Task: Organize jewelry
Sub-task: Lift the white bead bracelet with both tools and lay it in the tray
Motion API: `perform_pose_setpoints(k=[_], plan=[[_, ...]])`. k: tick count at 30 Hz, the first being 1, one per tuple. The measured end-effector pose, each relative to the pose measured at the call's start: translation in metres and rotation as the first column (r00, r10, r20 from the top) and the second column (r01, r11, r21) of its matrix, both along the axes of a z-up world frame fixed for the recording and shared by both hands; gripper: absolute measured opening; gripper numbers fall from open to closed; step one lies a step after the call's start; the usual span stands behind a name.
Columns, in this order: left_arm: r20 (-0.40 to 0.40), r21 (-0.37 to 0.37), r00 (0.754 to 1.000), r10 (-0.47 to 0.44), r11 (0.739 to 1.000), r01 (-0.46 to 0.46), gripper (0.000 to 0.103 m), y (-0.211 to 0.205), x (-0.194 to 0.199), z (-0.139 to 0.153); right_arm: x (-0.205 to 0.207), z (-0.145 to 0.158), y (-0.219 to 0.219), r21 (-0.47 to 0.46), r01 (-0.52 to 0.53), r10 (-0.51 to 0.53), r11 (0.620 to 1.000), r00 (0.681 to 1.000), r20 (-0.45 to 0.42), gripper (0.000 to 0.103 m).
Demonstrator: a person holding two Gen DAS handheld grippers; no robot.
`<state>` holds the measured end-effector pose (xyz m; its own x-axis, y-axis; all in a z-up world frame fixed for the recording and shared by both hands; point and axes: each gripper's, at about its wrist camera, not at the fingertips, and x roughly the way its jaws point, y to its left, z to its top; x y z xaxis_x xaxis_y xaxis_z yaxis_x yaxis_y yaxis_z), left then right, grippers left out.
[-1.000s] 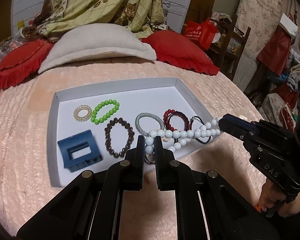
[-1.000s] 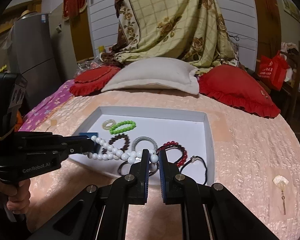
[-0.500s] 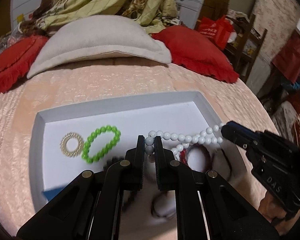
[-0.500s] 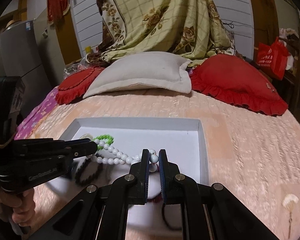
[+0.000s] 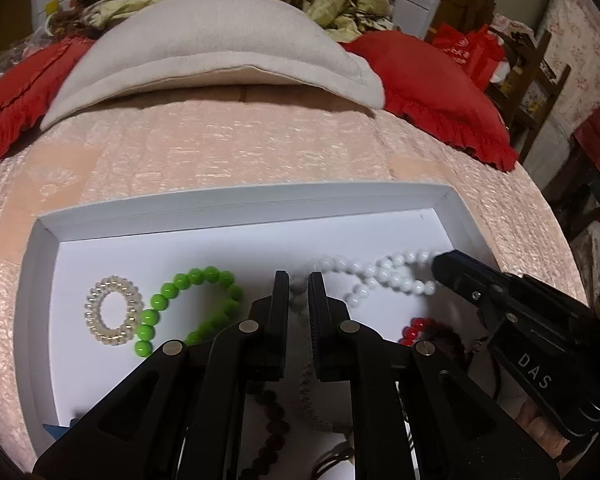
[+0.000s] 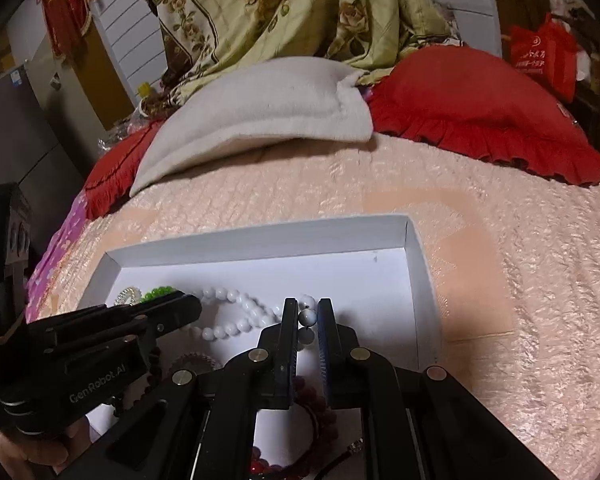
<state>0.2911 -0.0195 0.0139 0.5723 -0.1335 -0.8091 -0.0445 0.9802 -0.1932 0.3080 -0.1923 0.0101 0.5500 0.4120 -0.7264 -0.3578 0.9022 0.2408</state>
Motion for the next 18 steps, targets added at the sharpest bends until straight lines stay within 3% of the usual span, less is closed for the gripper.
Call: perform_pose_setpoints(k=[1,3,5,7,11,15,18], plan=[[0.008,0.001,1.000,0.006,1.000,-0.006,0.014,0.001,-0.001,0.001,0.000,0.000,-0.002,0.002,0.014,-0.014,1.000,1.000,0.004,0.008],[0.030,-0.006,0.999,0.024,1.000,-0.024,0.044,0.004,-0.004,0.006,0.000,0.002,-0.007,0.015,0.029,-0.029,0.999,1.000,0.003,0.017],[0.045,-0.020,0.998,0.037,0.999,-0.036,0.057,0.007,-0.007,0.009,-0.004,0.007,-0.012,0.035,0.044,-0.044,0.998,0.999,0.023,0.026],[0.053,-0.019,0.998,0.044,0.999,-0.043,0.060,0.008,-0.010,0.013,-0.010,0.015,-0.017,0.053,0.054,-0.057,0.997,0.997,0.060,0.035],[0.090,0.023,0.995,0.052,0.998,-0.055,0.085,0.003,-0.021,0.025,-0.021,0.031,-0.024,0.070,0.091,-0.099,0.993,0.989,0.109,0.037],[0.102,0.147,0.994,0.049,0.987,-0.064,0.102,-0.008,-0.041,0.043,-0.044,0.052,-0.028,0.037,0.132,-0.137,0.990,0.975,0.174,0.041],[0.166,0.232,0.984,0.063,0.968,-0.101,0.102,-0.011,-0.071,0.060,-0.069,0.067,-0.034,0.048,0.149,-0.156,0.988,0.967,0.200,0.045]])
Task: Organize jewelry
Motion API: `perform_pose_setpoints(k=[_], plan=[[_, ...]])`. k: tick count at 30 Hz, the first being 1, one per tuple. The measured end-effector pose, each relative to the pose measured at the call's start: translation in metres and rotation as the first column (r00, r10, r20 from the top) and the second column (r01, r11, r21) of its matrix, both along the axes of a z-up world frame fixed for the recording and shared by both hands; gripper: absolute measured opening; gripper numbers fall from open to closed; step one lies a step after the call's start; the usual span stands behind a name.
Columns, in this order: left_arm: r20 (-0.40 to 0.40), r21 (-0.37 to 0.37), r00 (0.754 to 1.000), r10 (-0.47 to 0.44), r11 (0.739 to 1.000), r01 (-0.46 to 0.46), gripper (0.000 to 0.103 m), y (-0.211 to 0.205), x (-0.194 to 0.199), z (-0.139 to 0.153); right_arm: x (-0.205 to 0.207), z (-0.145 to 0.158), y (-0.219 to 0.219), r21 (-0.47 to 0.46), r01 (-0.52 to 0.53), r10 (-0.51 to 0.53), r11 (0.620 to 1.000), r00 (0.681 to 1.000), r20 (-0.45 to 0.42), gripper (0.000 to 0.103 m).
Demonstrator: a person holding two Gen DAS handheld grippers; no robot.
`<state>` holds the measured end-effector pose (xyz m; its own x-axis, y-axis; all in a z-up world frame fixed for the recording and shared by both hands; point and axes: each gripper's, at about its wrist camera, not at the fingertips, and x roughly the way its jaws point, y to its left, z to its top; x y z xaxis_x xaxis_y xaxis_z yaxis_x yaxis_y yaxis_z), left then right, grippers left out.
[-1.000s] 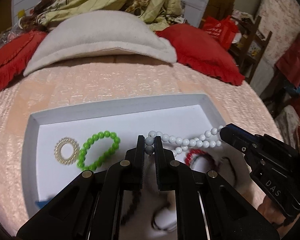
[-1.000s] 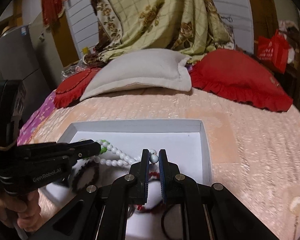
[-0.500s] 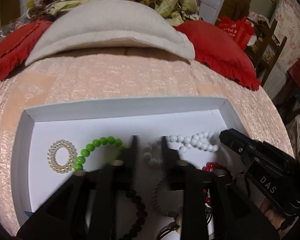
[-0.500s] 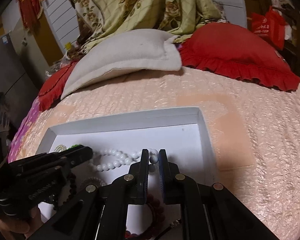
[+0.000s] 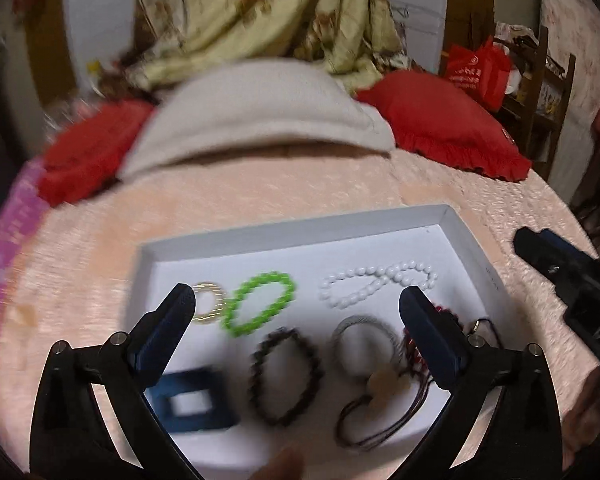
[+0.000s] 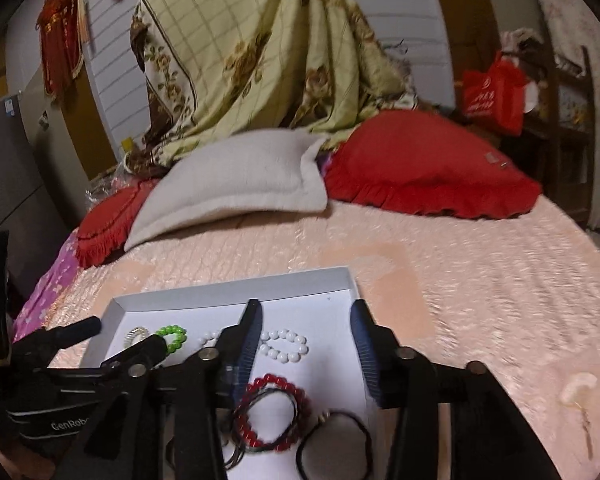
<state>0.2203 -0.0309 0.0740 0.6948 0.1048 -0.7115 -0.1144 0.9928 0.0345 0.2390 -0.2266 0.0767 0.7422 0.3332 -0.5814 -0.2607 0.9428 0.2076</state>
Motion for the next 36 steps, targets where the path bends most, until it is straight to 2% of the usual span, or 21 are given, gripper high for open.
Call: perform_pose_setpoints(k=[4,5,8,10,13,16,19,22,24,27,30,32,34,36], plan=[[0.033,-0.001,0.999,0.010,1.000,-0.010,0.102,0.004,-0.061,0.021,-0.046,0.019,-0.005,-0.009,-0.011,0.011,1.000,1.000,0.013,0.045],[0.040,0.003,0.999,0.013,1.000,-0.013,0.102,0.005,-0.076,0.025,-0.056,0.021,-0.006,-0.012,-0.012,0.012,1.000,1.000,0.010,0.049],[0.062,0.048,0.998,0.016,0.999,-0.019,0.102,0.000,-0.127,0.031,-0.105,0.025,-0.006,-0.028,-0.035,0.035,0.999,0.999,-0.019,0.077],[0.067,0.071,0.998,0.012,0.997,-0.017,0.102,-0.005,-0.158,0.031,-0.137,0.021,-0.001,-0.060,-0.075,0.073,0.995,0.997,-0.032,0.078],[0.047,0.066,0.999,0.019,0.998,-0.022,0.102,-0.004,-0.198,0.024,-0.185,0.007,0.006,-0.120,-0.134,0.131,0.984,0.991,-0.036,0.081],[0.021,0.078,0.999,0.048,0.996,-0.050,0.102,-0.001,-0.222,0.013,-0.205,-0.015,0.000,-0.181,-0.093,0.090,0.979,0.996,-0.026,0.083],[-0.015,0.084,0.997,0.081,0.993,-0.079,0.102,0.002,-0.230,0.004,-0.197,-0.017,-0.013,-0.124,-0.071,0.063,0.990,0.996,-0.068,0.083],[-0.014,0.057,0.995,0.095,0.994,-0.094,0.102,0.003,-0.227,0.004,-0.191,-0.020,-0.016,-0.078,-0.053,0.046,0.995,0.994,-0.098,0.083],[-0.011,0.026,0.994,0.106,0.994,-0.105,0.102,0.004,-0.223,0.002,-0.190,-0.023,-0.009,-0.095,-0.065,0.053,0.993,0.991,-0.121,0.083],[-0.027,-0.012,0.997,0.071,0.997,-0.071,0.102,0.000,-0.211,-0.001,-0.197,-0.018,-0.002,-0.137,-0.073,0.061,0.988,0.994,-0.088,0.083],[-0.011,0.012,0.998,0.068,0.998,-0.068,0.102,-0.004,-0.207,-0.004,-0.198,-0.016,-0.001,-0.122,-0.069,0.059,0.990,0.995,-0.082,0.083],[-0.038,0.011,0.996,0.077,0.997,-0.077,0.102,-0.001,-0.203,-0.013,-0.196,-0.017,0.001,-0.128,-0.059,0.049,0.990,0.995,-0.084,0.083],[-0.069,-0.044,0.995,0.075,0.996,-0.078,0.102,0.005,-0.200,-0.019,-0.191,-0.019,0.004,-0.135,-0.061,0.048,0.989,0.994,-0.095,0.083],[-0.064,-0.066,0.994,0.087,0.994,-0.091,0.102,0.009,-0.198,-0.019,-0.186,-0.018,0.008,-0.153,-0.070,0.055,0.986,0.994,-0.099,0.083]])
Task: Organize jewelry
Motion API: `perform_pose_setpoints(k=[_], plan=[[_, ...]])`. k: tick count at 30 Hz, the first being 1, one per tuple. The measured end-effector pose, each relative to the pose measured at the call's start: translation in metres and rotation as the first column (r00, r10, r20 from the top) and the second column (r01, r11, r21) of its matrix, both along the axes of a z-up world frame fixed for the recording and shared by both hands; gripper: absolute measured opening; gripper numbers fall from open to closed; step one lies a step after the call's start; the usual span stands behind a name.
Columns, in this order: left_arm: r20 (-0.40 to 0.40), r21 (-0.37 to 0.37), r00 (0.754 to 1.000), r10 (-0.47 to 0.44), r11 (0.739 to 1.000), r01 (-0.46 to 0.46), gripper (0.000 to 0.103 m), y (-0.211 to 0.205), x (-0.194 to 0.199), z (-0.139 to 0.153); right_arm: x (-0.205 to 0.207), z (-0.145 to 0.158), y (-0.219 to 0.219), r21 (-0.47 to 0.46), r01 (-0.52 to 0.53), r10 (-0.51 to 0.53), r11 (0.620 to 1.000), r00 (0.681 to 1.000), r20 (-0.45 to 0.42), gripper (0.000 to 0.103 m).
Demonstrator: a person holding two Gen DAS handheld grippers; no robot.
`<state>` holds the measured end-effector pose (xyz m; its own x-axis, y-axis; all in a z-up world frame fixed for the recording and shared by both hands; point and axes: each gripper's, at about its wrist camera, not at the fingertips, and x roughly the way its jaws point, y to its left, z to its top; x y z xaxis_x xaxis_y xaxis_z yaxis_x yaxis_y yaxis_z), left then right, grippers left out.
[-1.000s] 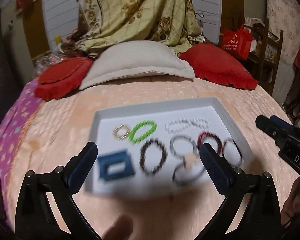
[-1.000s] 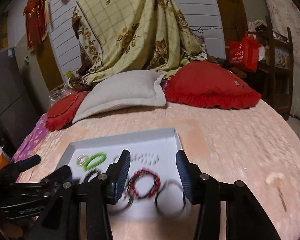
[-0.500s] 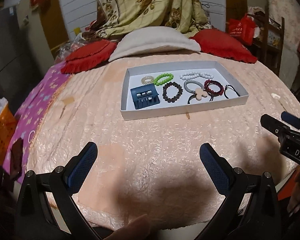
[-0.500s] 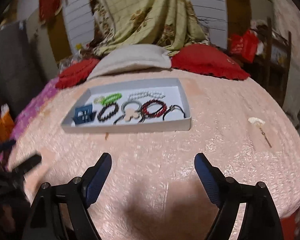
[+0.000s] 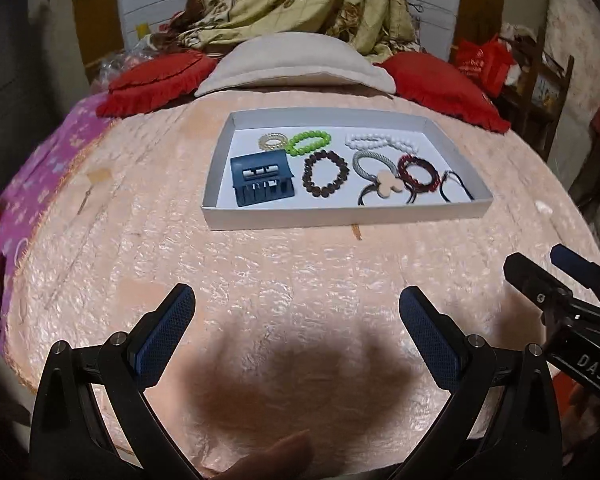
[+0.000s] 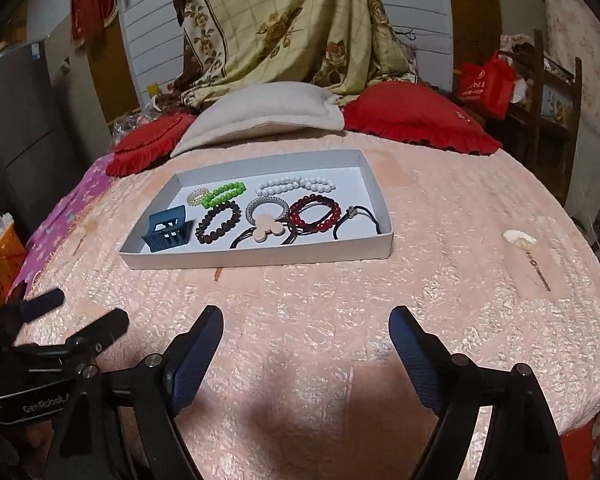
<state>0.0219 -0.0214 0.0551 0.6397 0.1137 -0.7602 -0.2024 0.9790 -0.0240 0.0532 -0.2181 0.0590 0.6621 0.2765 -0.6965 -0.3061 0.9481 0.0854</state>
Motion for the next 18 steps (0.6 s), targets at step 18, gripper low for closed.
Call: perform_pose_setpoints(k=[18], plan=[[0.013,0.023,1.000,-0.014,1.000,0.013,0.102,-0.004,-0.002,-0.002,0.005,-0.004,-0.001,-0.021,0.020,-0.020,1.000,1.000,-0.006,0.083]])
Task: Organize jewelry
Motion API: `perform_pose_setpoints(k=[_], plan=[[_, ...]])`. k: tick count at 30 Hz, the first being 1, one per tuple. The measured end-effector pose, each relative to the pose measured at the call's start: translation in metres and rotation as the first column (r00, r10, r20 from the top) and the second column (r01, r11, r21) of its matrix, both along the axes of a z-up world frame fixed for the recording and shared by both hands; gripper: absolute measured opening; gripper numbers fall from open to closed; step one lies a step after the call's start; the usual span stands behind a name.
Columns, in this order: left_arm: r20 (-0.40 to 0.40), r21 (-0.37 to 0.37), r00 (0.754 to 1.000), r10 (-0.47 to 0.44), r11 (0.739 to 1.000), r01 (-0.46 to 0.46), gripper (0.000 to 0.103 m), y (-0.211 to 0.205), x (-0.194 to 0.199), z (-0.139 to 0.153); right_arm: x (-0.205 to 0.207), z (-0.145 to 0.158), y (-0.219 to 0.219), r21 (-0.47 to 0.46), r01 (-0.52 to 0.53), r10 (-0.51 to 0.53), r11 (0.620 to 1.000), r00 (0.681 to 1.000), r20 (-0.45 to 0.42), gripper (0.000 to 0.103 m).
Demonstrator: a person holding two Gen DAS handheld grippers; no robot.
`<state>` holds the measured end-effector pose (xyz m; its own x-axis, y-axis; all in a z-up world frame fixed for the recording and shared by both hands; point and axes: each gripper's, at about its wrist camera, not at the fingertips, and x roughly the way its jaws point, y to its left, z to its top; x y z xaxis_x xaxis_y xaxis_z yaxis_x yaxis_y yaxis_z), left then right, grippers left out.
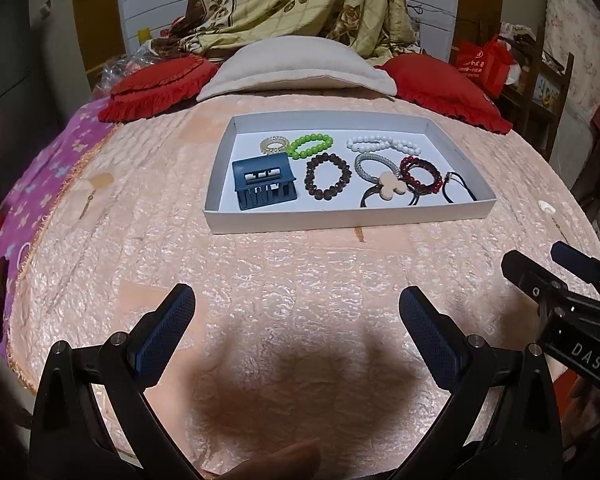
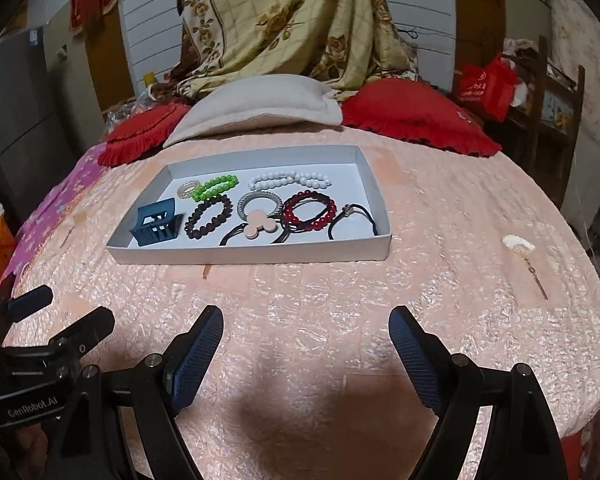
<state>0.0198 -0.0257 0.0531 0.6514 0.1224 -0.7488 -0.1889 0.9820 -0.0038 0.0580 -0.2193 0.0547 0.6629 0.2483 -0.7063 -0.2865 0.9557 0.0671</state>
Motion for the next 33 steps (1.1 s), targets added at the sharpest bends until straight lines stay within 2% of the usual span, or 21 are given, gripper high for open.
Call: perform_pose_setpoints(k=[9,12,15,18,21,24,27,29,31,33], plan=[[0.001,-0.016,1.000,-0.010,1.000,0.010,0.102,-0.001,0.006,0.004,0.003,0.003,0.003,-0.006,-0.006,0.006,1.000,1.000,0.003,0.083],[-0.007,-0.037,1.000,-0.030,0.999,0.029,0.102,0.000,0.015,0.020,0.012,0.015,0.005,-0.017,0.000,0.001,1.000,1.000,0.005,0.083],[-0.022,-0.049,0.999,-0.025,0.999,0.024,0.102,0.004,0.025,0.052,0.020,0.034,0.008,-0.026,-0.029,0.029,0.999,0.999,-0.016,0.083],[0.011,-0.045,1.000,-0.012,0.999,0.012,0.102,0.006,0.030,0.075,0.027,0.055,0.008,-0.032,-0.026,0.026,0.999,1.000,-0.004,0.087],[0.036,-0.021,0.999,0.002,1.000,-0.001,0.102,0.010,0.034,0.084,0.035,0.063,0.008,-0.026,-0.018,0.018,0.999,1.000,-0.002,0.090],[0.044,-0.024,0.999,0.003,1.000,-0.002,0.102,0.012,0.039,0.078,0.042,0.058,0.009,-0.028,-0.025,0.025,0.999,1.000,-0.010,0.090],[0.054,0.002,0.999,0.010,1.000,-0.010,0.102,0.013,0.039,0.059,0.048,0.037,0.011,-0.040,-0.042,0.041,0.998,0.999,-0.028,0.090],[0.021,0.007,1.000,0.012,1.000,-0.013,0.102,0.013,0.042,0.048,0.049,0.026,0.012,-0.051,-0.037,0.034,0.998,0.999,-0.042,0.090],[0.008,-0.006,1.000,-0.007,1.000,0.007,0.102,0.010,0.045,0.042,0.050,0.023,0.016,-0.045,-0.053,0.051,0.998,0.997,-0.052,0.090],[0.022,0.020,1.000,-0.009,1.000,0.008,0.102,0.007,0.047,0.040,0.048,0.025,0.019,-0.046,-0.056,0.054,0.997,0.998,-0.032,0.090]])
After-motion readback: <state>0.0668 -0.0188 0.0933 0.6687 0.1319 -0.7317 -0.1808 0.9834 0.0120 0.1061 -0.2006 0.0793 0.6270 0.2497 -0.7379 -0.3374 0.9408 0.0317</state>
